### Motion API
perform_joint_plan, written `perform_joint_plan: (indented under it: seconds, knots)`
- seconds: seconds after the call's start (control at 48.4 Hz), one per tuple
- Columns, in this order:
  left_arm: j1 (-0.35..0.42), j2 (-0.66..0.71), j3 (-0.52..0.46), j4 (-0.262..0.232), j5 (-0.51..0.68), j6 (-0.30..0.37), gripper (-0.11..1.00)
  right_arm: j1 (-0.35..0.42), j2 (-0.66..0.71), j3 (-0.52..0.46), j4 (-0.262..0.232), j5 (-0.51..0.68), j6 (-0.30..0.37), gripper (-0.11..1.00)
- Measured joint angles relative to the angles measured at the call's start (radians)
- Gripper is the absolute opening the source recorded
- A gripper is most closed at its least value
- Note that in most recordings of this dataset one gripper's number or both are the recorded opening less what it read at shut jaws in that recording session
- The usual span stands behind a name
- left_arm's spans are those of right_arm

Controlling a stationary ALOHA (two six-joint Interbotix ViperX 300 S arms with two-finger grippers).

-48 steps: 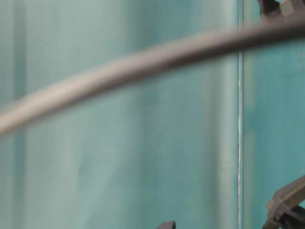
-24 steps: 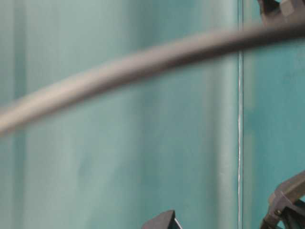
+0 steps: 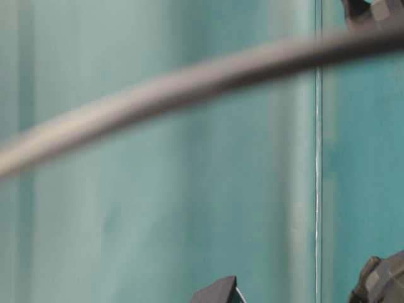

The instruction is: Insert the wire through the hole in the metal fitting marked with a red label.

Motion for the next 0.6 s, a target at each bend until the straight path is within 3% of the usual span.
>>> perform_joint_plan:
  seconds: [0.414, 0.517, 0.6]
  knots:
    - [0.000, 0.000, 0.000, 0.000, 0.000, 0.002, -0.10, -0.005, -0.014, -0.009, 0.000, 0.052, 0.003, 0.00]
    - [0.000, 0.000, 0.000, 0.000, 0.000, 0.002, -0.10, -0.005, -0.018, -0.009, 0.000, 0.054, 0.003, 0.16]
    - [0.000, 0.000, 0.000, 0.000, 0.000, 0.002, -0.10, -0.005, -0.017, -0.014, 0.000, 0.058, 0.003, 0.40]
